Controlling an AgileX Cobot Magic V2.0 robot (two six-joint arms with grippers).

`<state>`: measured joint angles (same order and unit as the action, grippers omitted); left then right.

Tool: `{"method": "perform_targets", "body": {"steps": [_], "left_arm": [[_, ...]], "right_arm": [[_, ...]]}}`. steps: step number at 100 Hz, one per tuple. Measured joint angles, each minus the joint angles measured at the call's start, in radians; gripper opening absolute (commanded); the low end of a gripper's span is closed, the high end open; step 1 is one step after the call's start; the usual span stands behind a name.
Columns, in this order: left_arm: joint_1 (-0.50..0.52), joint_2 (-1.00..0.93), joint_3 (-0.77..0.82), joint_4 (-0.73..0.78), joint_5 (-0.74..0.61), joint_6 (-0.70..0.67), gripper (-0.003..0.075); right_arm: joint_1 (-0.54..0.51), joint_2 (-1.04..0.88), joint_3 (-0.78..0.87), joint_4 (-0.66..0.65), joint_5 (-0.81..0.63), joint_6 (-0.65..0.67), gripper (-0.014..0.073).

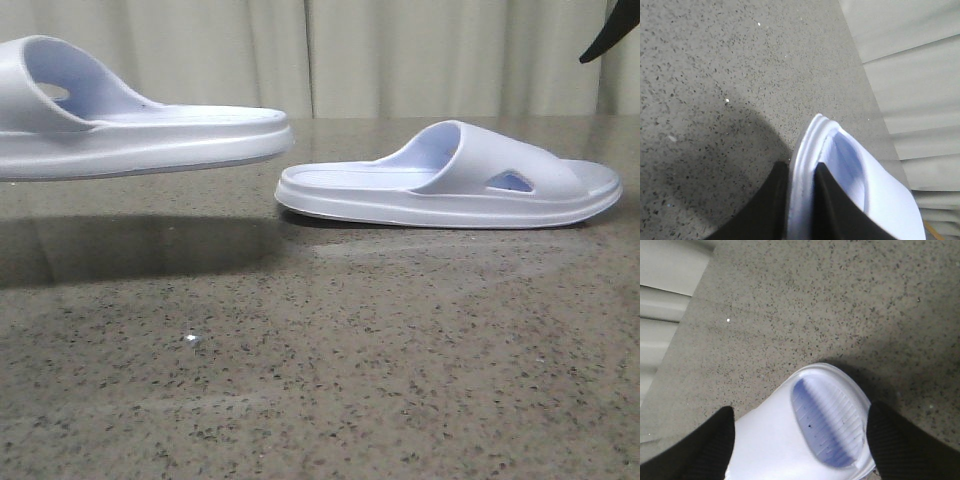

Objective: Insert blue slippers together front up
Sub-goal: 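Grasp the heel rim of the other slipper with the right gripper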

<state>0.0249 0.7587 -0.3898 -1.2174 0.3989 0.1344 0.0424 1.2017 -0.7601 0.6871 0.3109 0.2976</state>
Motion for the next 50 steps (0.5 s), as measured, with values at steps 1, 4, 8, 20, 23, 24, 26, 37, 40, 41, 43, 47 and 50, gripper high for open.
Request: {"method": "perform_targets", "body": {"steps": [1,4,8,20,23,24,26,37,40,41,43,47,50], "left_arm": [[0.000,0.000,0.000,0.000,0.000,0.000,0.0016],[0.000,0.000,0.000,0.000,0.000,0.000,0.0016],[0.000,0.000,0.000,0.000,0.000,0.000,0.0016],[0.000,0.000,0.000,-0.002,0.000,0.000,0.0016],[0.000,0.000,0.000,-0.002,0.000,0.000,0.0016],[0.000,0.000,0.000,-0.002,0.000,0.000,0.0016],[0.000,0.000,0.000,-0.002,0.000,0.000,0.0016],[0.000,0.000,0.000,-0.002,0.000,0.000,0.0016],[0.000,0.000,0.000,-0.002,0.000,0.000,0.0016],[0.000,0.000,0.000,-0.002,0.000,0.000,0.0016],[0.000,0.000,0.000,-0.002,0.000,0.000,0.0016],[0.000,0.000,0.000,-0.002,0.000,0.000,0.0016],[0.000,0.000,0.000,-0.002,0.000,0.000,0.0016]], "right_arm": [[0.000,0.001,0.000,0.000,0.000,0.000,0.0477],[0.000,0.007,0.000,0.000,0.000,0.000,0.0477],[0.000,0.016,0.000,0.000,0.000,0.000,0.0477],[0.000,0.041,0.000,0.004,0.000,0.000,0.0477],[0.000,0.046,0.000,0.004,0.000,0.000,0.0477],[0.000,0.050,0.000,0.004,0.000,0.000,0.0477],[0.000,0.055,0.000,0.004,0.000,0.000,0.0477],[0.000,0.078,-0.002,0.004,0.000,0.000,0.0477],[0.000,0.087,-0.002,0.006,0.000,0.000,0.0477],[0.000,0.089,-0.002,0.006,0.000,0.000,0.0477],[0.000,0.094,-0.002,0.006,0.000,0.000,0.0476],[0.000,0.103,-0.002,0.007,0.000,0.000,0.0476],[0.000,0.107,-0.002,0.006,0.000,0.000,0.0476]]}}
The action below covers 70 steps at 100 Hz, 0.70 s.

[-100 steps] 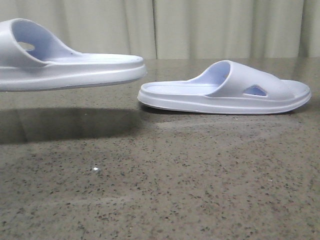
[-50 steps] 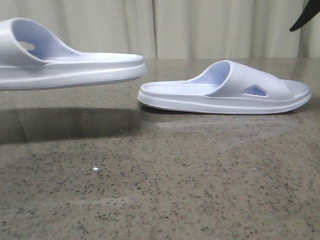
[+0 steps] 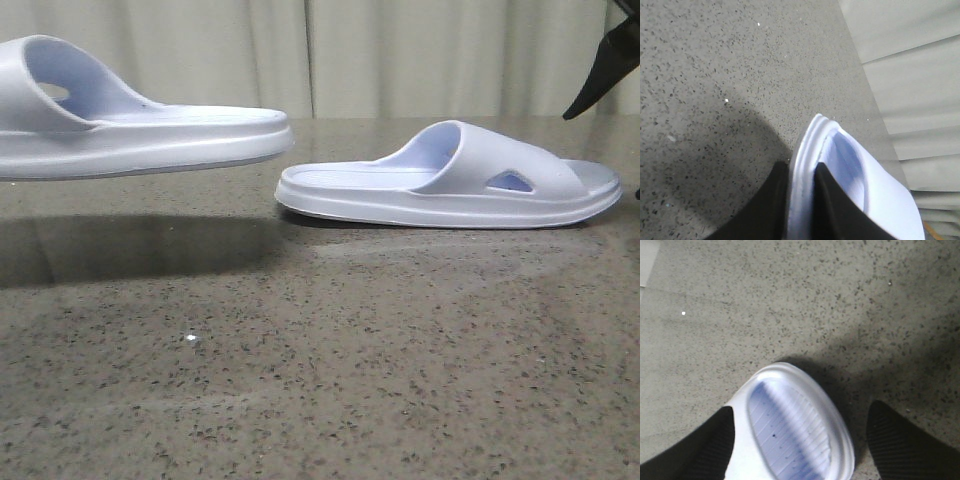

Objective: Insert blue slippers together front up
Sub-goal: 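Grasp the heel rim of the other slipper with the right gripper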

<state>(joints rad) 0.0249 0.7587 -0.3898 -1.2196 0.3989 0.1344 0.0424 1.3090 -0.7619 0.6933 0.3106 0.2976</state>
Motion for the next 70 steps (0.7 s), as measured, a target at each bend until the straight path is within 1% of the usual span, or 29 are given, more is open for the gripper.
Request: {"method": "perform_targets", "body": {"steps": [33,70], "left_arm": [[0.000,0.000,0.000,0.000,0.000,0.000,0.0016],[0.000,0.000,0.000,0.000,0.000,0.000,0.0016]], "right_arm": [[0.000,0.043,-0.004,0.011,0.000,0.000,0.0476],[0.011,0.115,-0.028,0.082,-0.025,0.000,0.0475]]}}
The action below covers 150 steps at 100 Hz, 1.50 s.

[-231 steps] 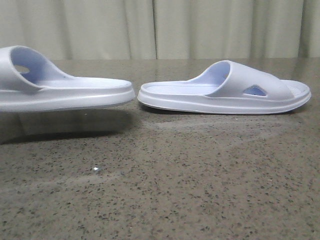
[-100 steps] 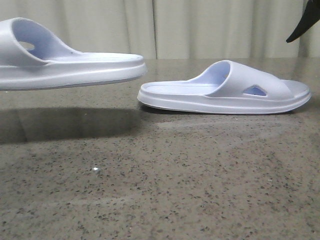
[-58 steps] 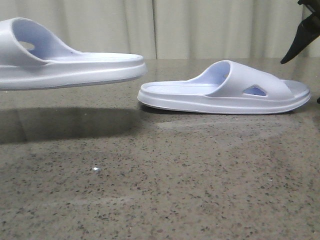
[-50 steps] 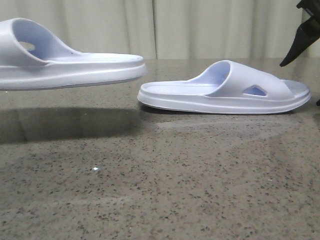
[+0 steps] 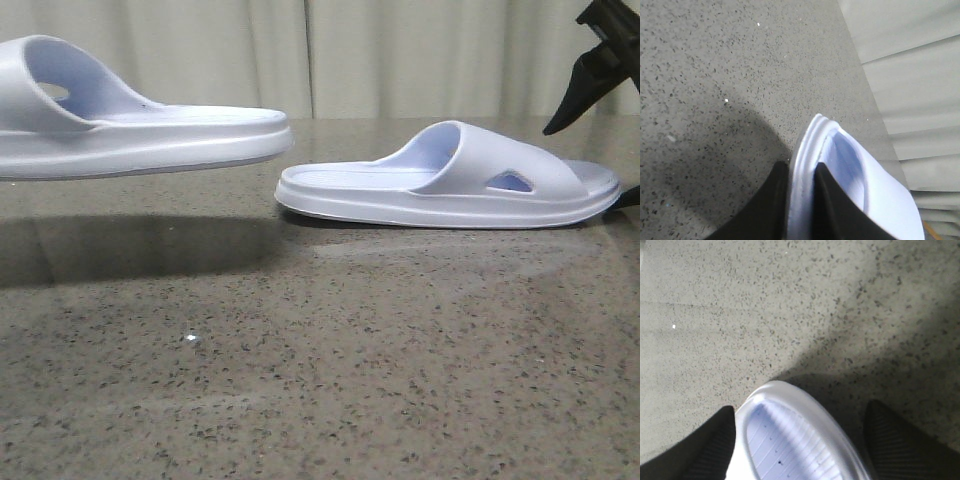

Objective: Insert blue slippers together front up
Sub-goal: 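Grasp the heel rim of the other slipper with the right gripper, then lift the slipper with the right gripper toward the left-held slipper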

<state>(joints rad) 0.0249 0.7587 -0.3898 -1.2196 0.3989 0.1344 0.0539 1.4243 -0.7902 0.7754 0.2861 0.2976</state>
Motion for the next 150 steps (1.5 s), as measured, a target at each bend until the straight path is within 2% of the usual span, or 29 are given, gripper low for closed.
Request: {"method": "perform_targets", "body": {"steps": [44,53,73,106,114,150], "left_arm": [[0.000,0.000,0.000,-0.002,0.000,0.000,0.0016],[0.000,0.000,0.000,-0.002,0.000,0.000,0.0016],[0.000,0.000,0.000,-0.002,0.000,0.000,0.0016],[0.000,0.000,0.000,-0.002,0.000,0.000,0.0016],[0.000,0.000,0.000,-0.002,0.000,0.000,0.0016],[0.000,0.000,0.000,-0.002,0.000,0.000,0.0016]], "right_arm": [[0.060,0.020,-0.005,0.004,-0.035,-0.004,0.0470],[0.061,0.020,-0.005,0.003,-0.037,-0.004,0.0403],[0.063,0.022,-0.003,-0.024,-0.025,-0.008,0.0181],[0.065,0.024,0.036,-0.118,-0.049,-0.008,-0.0069],[0.066,0.024,0.038,-0.149,-0.058,-0.008,-0.0104],[0.068,0.014,0.045,-0.224,-0.123,-0.008,-0.0104]]}}
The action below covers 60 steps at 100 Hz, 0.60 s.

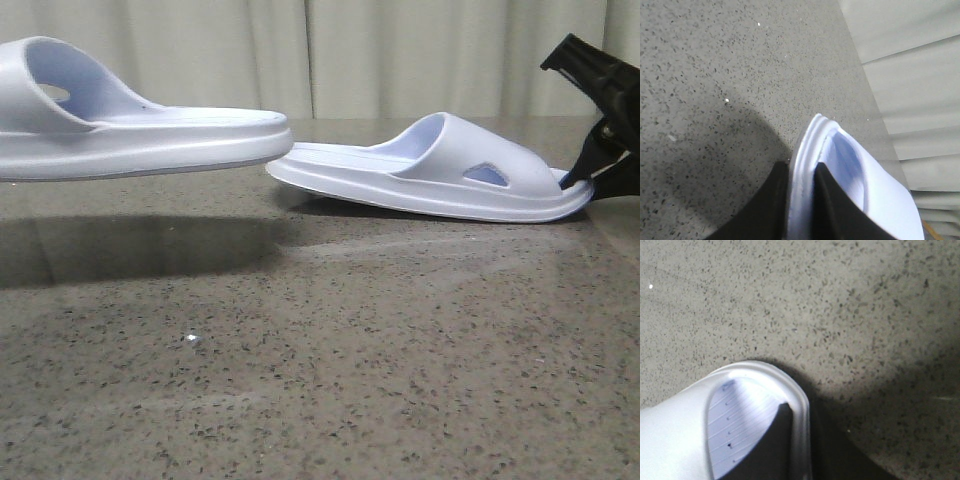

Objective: Insert blue slippers together front up
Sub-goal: 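Lift the slipper with the right gripper toward the left-held slipper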

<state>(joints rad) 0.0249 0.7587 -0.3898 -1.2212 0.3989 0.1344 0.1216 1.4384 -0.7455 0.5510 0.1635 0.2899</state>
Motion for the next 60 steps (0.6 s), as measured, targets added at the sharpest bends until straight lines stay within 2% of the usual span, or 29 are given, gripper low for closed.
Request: {"method": "perform_targets", "body": {"steps": [36,60], "left_arm": [[0.000,0.000,0.000,0.000,0.000,0.009,0.0016],[0.000,0.000,0.000,0.000,0.002,0.024,0.0016]], "right_arm": [[0.000,-0.132,-0.107,-0.034,0.093,-0.107,-0.0104],[0.000,-0.201,-0.193,-0.040,0.143,-0.132,-0.0104]]}}
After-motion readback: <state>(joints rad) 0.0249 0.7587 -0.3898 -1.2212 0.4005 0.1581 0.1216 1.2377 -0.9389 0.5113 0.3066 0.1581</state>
